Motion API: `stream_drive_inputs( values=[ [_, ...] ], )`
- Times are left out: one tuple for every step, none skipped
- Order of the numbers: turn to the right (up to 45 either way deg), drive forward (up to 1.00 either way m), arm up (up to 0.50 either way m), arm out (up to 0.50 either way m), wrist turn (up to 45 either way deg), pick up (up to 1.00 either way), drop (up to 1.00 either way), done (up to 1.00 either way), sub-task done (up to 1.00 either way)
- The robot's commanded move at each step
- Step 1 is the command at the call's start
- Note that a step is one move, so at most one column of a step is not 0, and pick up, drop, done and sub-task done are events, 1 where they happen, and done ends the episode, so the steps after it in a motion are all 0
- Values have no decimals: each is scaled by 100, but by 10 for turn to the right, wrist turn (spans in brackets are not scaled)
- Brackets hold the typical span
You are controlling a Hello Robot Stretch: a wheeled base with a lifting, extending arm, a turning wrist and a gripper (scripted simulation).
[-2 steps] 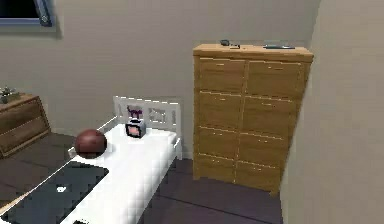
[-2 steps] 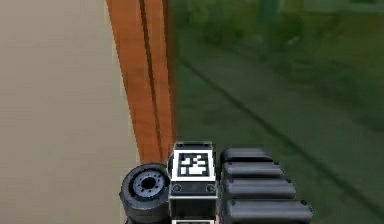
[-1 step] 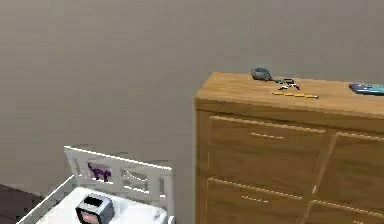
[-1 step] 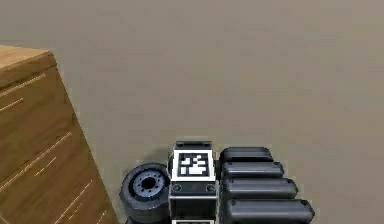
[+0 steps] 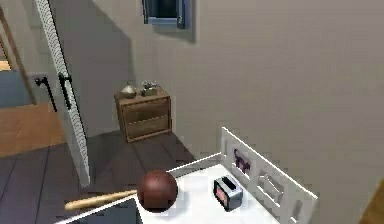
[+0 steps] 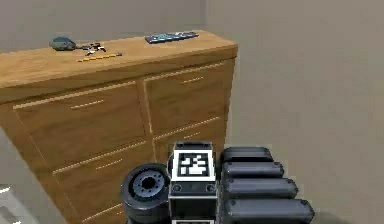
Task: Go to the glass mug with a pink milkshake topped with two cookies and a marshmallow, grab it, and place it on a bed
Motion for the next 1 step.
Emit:
stream_drive_inputs(
  values=[
    [-450, 0, 0, 0, 0, 0, 0, 0, 0]
  ],
)
